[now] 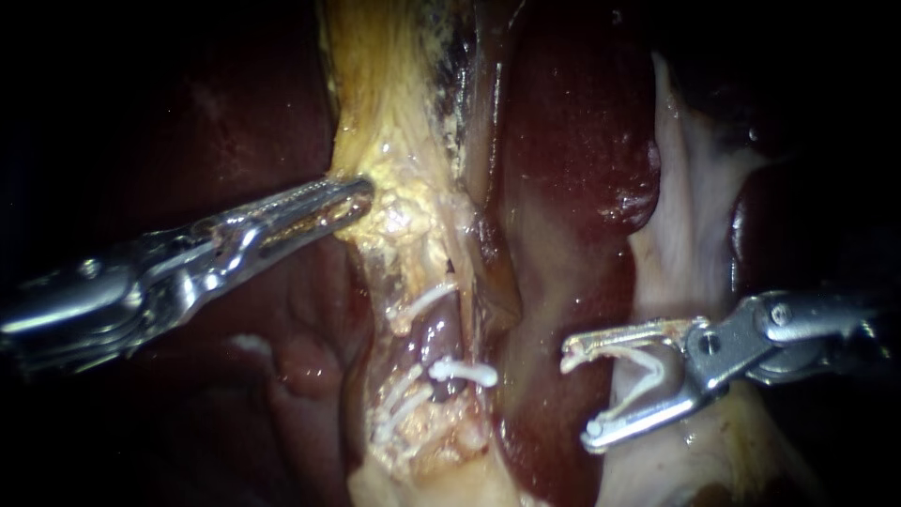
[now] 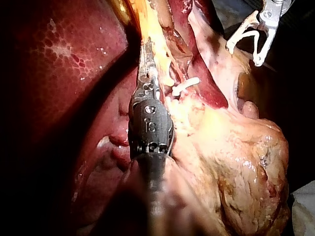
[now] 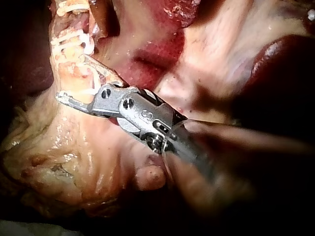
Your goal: Clipping second clip right tube
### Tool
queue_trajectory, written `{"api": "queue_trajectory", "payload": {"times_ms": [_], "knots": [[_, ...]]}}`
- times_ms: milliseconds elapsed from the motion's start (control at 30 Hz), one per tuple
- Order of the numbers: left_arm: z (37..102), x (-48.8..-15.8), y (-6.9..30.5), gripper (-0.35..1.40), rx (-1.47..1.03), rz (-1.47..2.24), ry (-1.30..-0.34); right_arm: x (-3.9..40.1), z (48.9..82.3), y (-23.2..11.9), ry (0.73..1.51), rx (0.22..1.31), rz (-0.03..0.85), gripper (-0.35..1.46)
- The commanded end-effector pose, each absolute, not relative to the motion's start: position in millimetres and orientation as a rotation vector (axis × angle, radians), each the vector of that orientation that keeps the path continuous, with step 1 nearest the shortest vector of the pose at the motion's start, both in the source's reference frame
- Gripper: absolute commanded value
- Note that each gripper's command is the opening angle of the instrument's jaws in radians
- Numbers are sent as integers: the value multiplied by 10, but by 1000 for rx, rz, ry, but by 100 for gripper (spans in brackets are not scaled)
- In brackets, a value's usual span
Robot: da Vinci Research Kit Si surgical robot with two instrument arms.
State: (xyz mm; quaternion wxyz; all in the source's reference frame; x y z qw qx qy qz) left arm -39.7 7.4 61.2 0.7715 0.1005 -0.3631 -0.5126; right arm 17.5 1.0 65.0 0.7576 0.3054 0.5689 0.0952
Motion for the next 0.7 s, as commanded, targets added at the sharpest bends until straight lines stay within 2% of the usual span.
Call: {"api": "queue_trajectory", "payload": {"times_ms": [33, 133, 300, 333, 500, 700], "knots": [[611, -397, 74, -35, 218, -1111, -787, 175, 650, 9, 1240, 665, 207, 60], [604, -391, 75, -35, 223, -1110, -787, 178, 654, 7, 1241, 658, 202, 60], [577, -369, 85, -35, 216, -1120, -778, 197, 678, 7, 1198, 741, 330, 60], [569, -364, 87, -35, 213, -1123, -774, 204, 687, 8, 1182, 768, 379, 60], [546, -353, 93, -35, 206, -1134, -783, 237, 730, 2, 1142, 823, 501, 59], [522, -348, 96, -35, 203, -1145, -794, 260, 779, 1, 1098, 817, 569, 58]]}}
